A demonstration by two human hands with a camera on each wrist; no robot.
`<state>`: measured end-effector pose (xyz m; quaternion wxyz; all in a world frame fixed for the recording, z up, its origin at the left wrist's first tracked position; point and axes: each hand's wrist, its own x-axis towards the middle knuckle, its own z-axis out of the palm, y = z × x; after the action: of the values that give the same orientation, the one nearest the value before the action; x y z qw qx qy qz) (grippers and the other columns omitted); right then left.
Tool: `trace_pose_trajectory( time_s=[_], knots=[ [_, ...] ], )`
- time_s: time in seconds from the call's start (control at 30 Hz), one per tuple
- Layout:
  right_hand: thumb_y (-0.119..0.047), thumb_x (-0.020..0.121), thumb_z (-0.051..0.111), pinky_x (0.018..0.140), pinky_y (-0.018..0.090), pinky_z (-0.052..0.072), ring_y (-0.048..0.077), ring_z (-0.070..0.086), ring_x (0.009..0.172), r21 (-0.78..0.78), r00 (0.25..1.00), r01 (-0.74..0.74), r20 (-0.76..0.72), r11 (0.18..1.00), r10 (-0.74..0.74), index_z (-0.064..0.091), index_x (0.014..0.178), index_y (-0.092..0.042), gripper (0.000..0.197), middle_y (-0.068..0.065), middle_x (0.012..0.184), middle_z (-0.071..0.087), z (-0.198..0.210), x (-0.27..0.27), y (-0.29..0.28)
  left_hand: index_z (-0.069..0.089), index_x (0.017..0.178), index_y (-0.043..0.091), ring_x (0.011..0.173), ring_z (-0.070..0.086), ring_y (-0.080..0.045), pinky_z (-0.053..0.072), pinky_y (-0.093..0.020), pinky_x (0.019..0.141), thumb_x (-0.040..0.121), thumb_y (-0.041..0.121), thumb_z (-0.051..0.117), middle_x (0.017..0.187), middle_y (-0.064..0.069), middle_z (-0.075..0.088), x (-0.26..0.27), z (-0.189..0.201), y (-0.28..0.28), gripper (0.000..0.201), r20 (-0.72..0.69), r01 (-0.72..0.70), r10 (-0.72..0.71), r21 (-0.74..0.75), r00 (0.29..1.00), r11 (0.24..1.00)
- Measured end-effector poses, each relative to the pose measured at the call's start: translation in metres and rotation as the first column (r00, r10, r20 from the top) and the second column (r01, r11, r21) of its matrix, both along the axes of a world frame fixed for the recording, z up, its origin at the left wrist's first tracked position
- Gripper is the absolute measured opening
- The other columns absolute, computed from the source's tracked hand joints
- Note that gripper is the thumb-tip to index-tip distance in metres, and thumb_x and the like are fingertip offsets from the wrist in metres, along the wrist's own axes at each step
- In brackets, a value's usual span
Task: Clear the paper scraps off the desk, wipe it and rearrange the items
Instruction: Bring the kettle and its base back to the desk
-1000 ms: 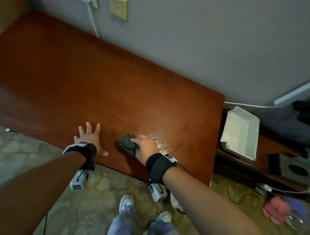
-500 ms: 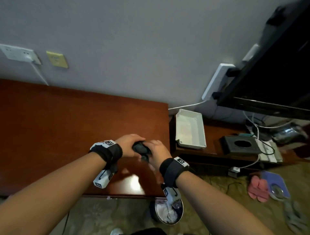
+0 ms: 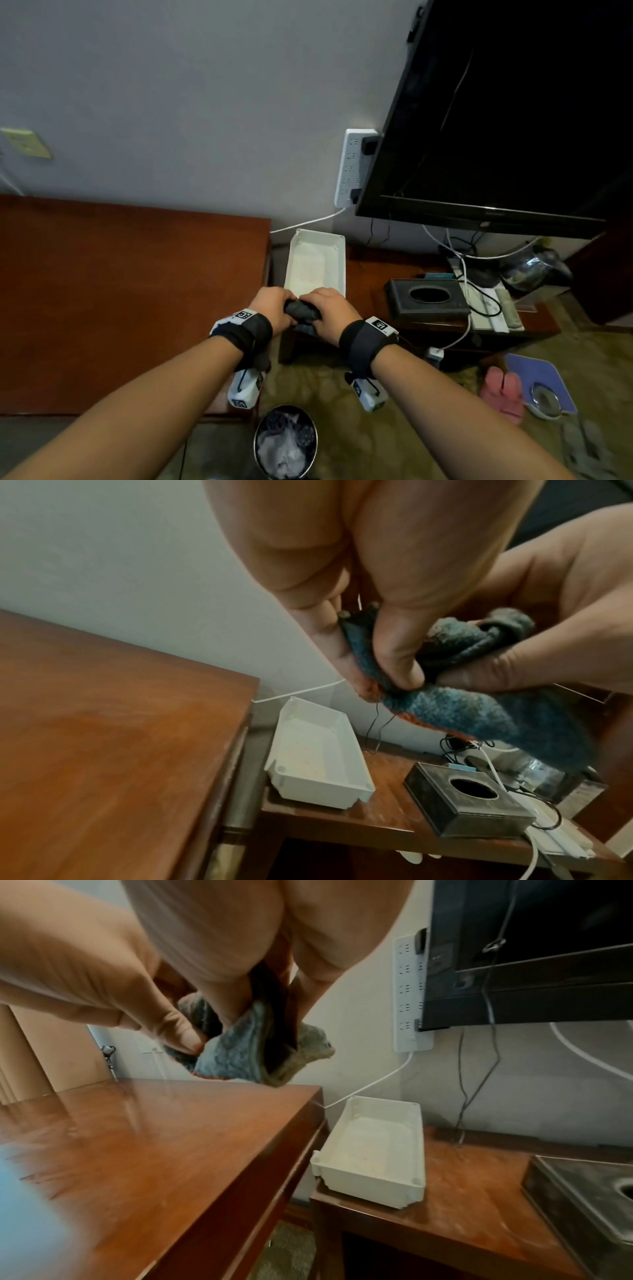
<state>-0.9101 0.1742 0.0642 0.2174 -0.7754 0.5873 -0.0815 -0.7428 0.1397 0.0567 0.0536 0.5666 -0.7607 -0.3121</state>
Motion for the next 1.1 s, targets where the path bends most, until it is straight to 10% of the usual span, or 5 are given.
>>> trace_pose_trajectory(
  time_s=[0.73, 0.97, 1.1],
  knots=[
    [-0.006, 0.082, 0.060, 0.078, 0.036, 0.050, 0.027, 0.057, 0.095, 0.159, 0.991, 0.130, -0.038, 0.979, -0.125, 0.048, 0.106, -0.021, 0.030, 0.006, 0.108, 0.060, -0.069, -0.090, -0.132, 0.067, 0.115, 0.016, 0.108, 0.059, -0.023, 0.047, -0.028, 0.091, 0.083, 0.022, 0.076, 0.117, -0.003, 0.058, -0.084, -0.071, -0.134, 0.035, 0.080, 0.002, -0.005, 0.045, 0.997, 0.999],
    [0.005, 0.079, 0.053, 0.072, 0.027, 0.033, 0.022, 0.045, 0.098, 0.246, 0.996, -0.028, -0.070, 0.969, 0.047, 0.043, 0.089, -0.024, 0.032, 0.002, 0.102, 0.055, -0.144, -0.091, -0.190, 0.058, 0.110, 0.018, 0.099, 0.061, -0.034, 0.052, -0.040, 0.084, 0.085, 0.009, 0.061, 0.107, -0.010, 0.061, -0.092, -0.128, -0.164, 0.027, 0.179, -0.103, 0.077, 0.144, 0.981, 0.984],
    [0.002, 0.087, 0.052, 0.083, 0.033, 0.042, 0.028, 0.048, 0.105, 0.304, 0.987, -0.095, -0.097, 0.948, 0.130, 0.055, 0.098, -0.018, 0.023, 0.008, 0.110, 0.059, -0.181, -0.102, -0.206, 0.060, 0.109, 0.016, 0.101, 0.059, -0.035, 0.051, -0.040, 0.086, 0.085, 0.008, 0.058, 0.110, -0.010, 0.058, -0.103, -0.164, -0.175, 0.025, 0.227, -0.065, 0.011, 0.231, 0.974, 0.971]
  ],
)
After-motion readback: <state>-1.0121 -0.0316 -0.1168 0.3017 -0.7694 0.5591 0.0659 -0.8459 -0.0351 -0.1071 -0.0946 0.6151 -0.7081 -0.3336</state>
